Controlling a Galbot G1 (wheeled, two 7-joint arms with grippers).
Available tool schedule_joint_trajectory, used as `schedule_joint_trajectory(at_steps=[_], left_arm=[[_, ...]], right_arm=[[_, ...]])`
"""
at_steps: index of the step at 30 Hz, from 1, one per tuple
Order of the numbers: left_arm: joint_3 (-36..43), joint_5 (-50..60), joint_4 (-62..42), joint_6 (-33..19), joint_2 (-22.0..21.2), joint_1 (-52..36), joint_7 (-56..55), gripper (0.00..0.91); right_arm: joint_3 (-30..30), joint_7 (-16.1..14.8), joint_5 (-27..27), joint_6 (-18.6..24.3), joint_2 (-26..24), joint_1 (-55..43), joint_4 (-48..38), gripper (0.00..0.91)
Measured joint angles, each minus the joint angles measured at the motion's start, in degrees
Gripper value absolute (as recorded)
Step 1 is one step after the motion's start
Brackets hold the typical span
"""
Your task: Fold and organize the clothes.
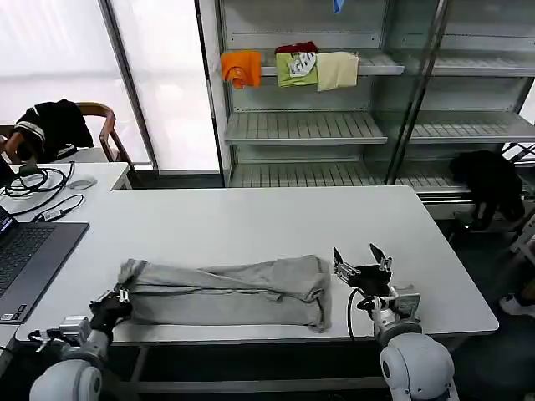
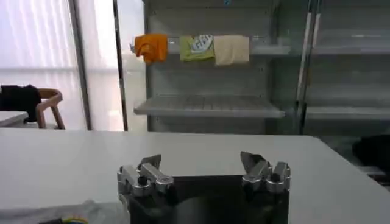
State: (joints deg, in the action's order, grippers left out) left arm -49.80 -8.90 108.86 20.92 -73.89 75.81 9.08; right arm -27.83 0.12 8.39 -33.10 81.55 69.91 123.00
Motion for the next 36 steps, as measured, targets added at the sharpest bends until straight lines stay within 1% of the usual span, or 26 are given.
schedule_joint_trajectory(at_steps=[8,11,14,16,19,24,26,30,36], left_arm=[[-8.0,6.9,-2.1,-2.3,10.0,-3.7,5.1,0.000],[-9.2,8.4,-1.5,-2.4,12.5,-4.4,6.5,0.000],[-9.5,9.8,0.7,-1.7,13.4,-4.6,7.5,0.000],[-8.9,10.7,2.6,-1.0,13.1,-4.5,8.0,0.000],[-6.2,12.2,6.3,0.2,11.5,-3.8,8.5,0.010],[1.8,14.8,11.3,2.9,7.7,-3.8,8.5,0.000],[5.4,15.5,12.4,4.2,6.2,-4.1,8.4,0.010],[11.6,16.6,13.5,5.9,3.8,-4.2,8.1,0.000],[19.0,17.8,13.1,7.6,0.7,-4.4,7.4,0.010]], right_arm=[[0.6,-0.4,0.6,0.4,0.2,-0.5,-1.4,0.907],[0.5,-0.4,0.7,0.7,0.2,-0.3,-2.0,0.907],[0.3,-0.6,0.7,0.9,0.1,-0.1,-2.3,0.907],[0.1,-0.7,0.8,1.0,-0.1,0.0,-2.5,0.907],[-0.3,-0.8,0.8,1.1,-0.3,0.4,-2.5,0.907],[-0.9,-0.9,0.9,1.4,-0.6,0.9,-2.5,0.907],[-1.2,-0.9,1.0,1.5,-0.6,1.2,-2.5,0.907],[-1.9,-1.0,1.3,1.8,-0.9,1.7,-2.5,0.907],[-2.4,-1.1,1.4,1.9,-0.9,1.9,-2.9,0.907]])
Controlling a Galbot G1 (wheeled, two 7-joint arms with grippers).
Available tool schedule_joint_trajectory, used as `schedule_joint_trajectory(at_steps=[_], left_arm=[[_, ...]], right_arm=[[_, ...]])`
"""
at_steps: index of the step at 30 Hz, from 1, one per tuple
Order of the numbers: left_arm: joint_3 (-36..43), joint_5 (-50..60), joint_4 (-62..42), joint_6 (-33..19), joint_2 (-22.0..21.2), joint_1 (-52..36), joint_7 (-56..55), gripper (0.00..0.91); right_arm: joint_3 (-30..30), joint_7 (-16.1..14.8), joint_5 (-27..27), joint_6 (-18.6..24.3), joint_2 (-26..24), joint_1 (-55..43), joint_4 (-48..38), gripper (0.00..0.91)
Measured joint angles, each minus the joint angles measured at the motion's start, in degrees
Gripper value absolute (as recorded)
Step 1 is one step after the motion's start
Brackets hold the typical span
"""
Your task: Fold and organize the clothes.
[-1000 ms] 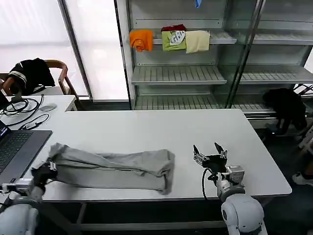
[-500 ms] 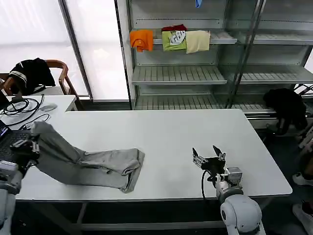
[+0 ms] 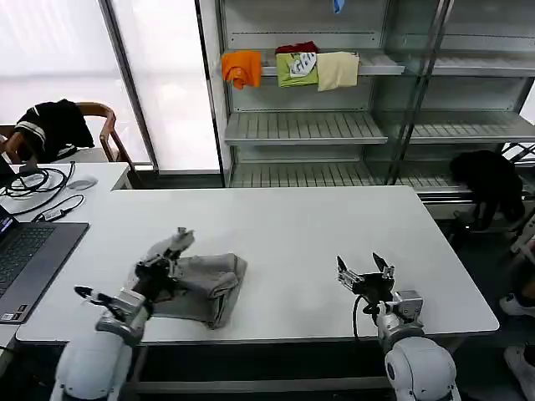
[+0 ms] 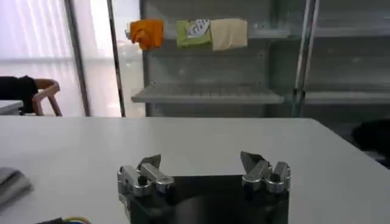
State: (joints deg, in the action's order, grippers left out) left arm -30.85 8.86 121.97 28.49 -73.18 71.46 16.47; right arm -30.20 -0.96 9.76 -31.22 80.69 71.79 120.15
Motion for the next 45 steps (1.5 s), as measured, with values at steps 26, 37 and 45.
schedule_joint_trajectory(at_steps=[26,37,45], left_arm=[[13.4,-1.6,-7.1,2.5,-7.4,-0.9,-3.4,0.907],[2.3,-12.0,-2.2,-0.6,-4.5,0.0,-3.1,0.907],[-10.7,-19.0,-8.5,-3.3,0.3,0.0,-2.2,0.907]], right_arm=[[0.3,-0.7,-0.5,-0.1,0.9,-0.8,-0.1,0.907],[0.3,-0.8,-0.3,-0.1,0.4,-1.0,-0.1,0.907],[1.3,-0.7,-0.8,-0.3,1.2,-1.4,-0.2,0.907]])
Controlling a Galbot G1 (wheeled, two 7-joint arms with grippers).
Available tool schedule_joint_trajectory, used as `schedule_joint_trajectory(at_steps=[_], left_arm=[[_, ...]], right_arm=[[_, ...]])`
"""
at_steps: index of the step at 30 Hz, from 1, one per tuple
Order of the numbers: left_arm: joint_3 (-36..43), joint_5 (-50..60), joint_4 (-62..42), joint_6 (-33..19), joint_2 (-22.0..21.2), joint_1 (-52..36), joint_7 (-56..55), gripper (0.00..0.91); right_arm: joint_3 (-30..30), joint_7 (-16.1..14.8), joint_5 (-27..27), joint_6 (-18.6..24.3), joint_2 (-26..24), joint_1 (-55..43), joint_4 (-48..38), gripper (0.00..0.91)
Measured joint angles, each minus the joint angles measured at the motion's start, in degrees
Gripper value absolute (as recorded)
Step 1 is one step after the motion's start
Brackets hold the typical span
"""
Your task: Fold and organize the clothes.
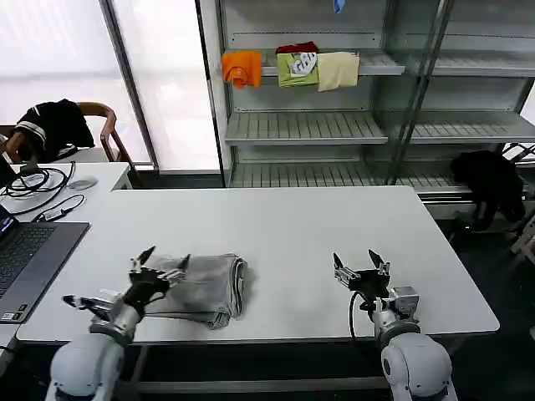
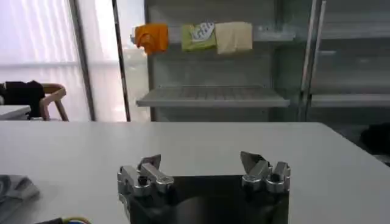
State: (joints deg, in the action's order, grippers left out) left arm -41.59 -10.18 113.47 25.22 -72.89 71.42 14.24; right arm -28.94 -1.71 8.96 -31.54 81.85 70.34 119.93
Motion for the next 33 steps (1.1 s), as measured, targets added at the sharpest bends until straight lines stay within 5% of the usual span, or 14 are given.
schedule_joint_trajectory(at_steps=[20,21,22,28,30,33], left_arm=[[-5.5,-4.0,-8.9,0.5,0.6,0.3,2.0,0.907],[-5.5,-3.9,-9.1,0.7,0.6,0.3,2.0,0.736],[-5.4,-3.9,-9.3,0.9,0.5,0.3,2.1,0.665],[-5.1,-4.5,-10.1,2.3,0.1,0.6,2.8,0.353],[-5.1,-5.0,-10.1,2.9,-0.1,0.6,3.0,0.020],[-5.0,-5.9,-10.0,3.8,-0.5,0.5,3.0,0.010]], right_arm=[[-0.4,0.3,-0.1,0.0,-0.3,0.2,0.3,0.907],[-0.4,0.3,-0.1,-0.1,-0.3,0.1,0.3,0.907],[-0.4,0.3,-0.1,-0.1,-0.4,0.1,0.3,0.907],[-0.3,0.4,-0.1,-0.1,-0.4,-0.3,0.0,0.907],[-0.3,0.4,-0.1,-0.1,-0.4,-0.5,-0.1,0.907],[-0.4,0.4,0.1,-0.1,-0.4,-0.6,-0.1,0.907]])
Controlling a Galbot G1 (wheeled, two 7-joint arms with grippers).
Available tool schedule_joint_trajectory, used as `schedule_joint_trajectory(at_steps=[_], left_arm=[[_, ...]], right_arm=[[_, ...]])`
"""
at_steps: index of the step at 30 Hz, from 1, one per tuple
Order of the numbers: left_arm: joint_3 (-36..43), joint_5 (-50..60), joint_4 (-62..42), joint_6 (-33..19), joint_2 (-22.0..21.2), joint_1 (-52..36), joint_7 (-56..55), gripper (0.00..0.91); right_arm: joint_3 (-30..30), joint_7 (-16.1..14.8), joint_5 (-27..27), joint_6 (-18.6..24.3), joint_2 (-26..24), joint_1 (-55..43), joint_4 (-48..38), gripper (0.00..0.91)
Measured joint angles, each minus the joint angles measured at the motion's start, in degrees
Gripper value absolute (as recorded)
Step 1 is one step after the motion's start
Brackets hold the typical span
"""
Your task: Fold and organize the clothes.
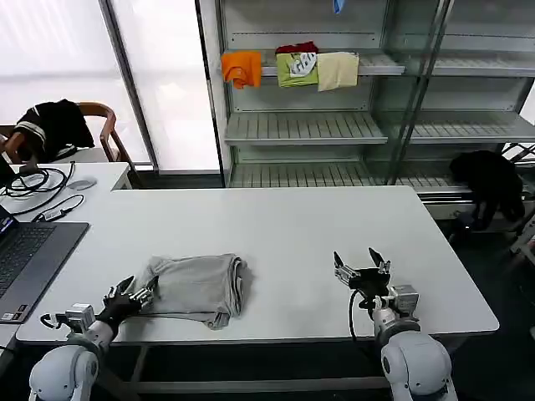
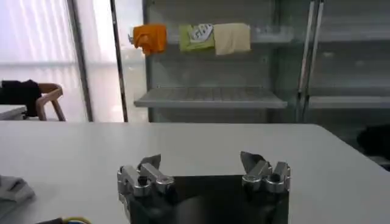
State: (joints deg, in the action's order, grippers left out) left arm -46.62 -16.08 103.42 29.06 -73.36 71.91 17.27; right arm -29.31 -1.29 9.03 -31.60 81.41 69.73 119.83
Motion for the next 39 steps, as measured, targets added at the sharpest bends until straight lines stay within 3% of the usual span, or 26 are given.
schedule_joint_trajectory(at_steps=[12,23,28,39], left_arm=[[0.2,-3.9,0.4,2.1,-0.9,-0.1,-0.1,0.000],[-2.6,-1.8,1.7,-1.6,0.7,-1.4,0.7,0.000],[-6.9,2.9,2.0,-3.9,5.3,-3.0,2.5,0.000],[-13.4,13.8,1.7,-5.3,20.8,-9.6,7.8,0.010]], right_arm=[[-0.3,0.2,0.2,0.0,-0.1,0.0,0.0,0.907],[-0.6,0.5,0.5,0.2,-0.4,0.1,0.0,0.907],[-0.4,0.5,0.5,0.5,-0.2,0.0,-0.3,0.907],[0.0,0.6,0.8,1.0,0.3,0.1,-0.8,0.907]])
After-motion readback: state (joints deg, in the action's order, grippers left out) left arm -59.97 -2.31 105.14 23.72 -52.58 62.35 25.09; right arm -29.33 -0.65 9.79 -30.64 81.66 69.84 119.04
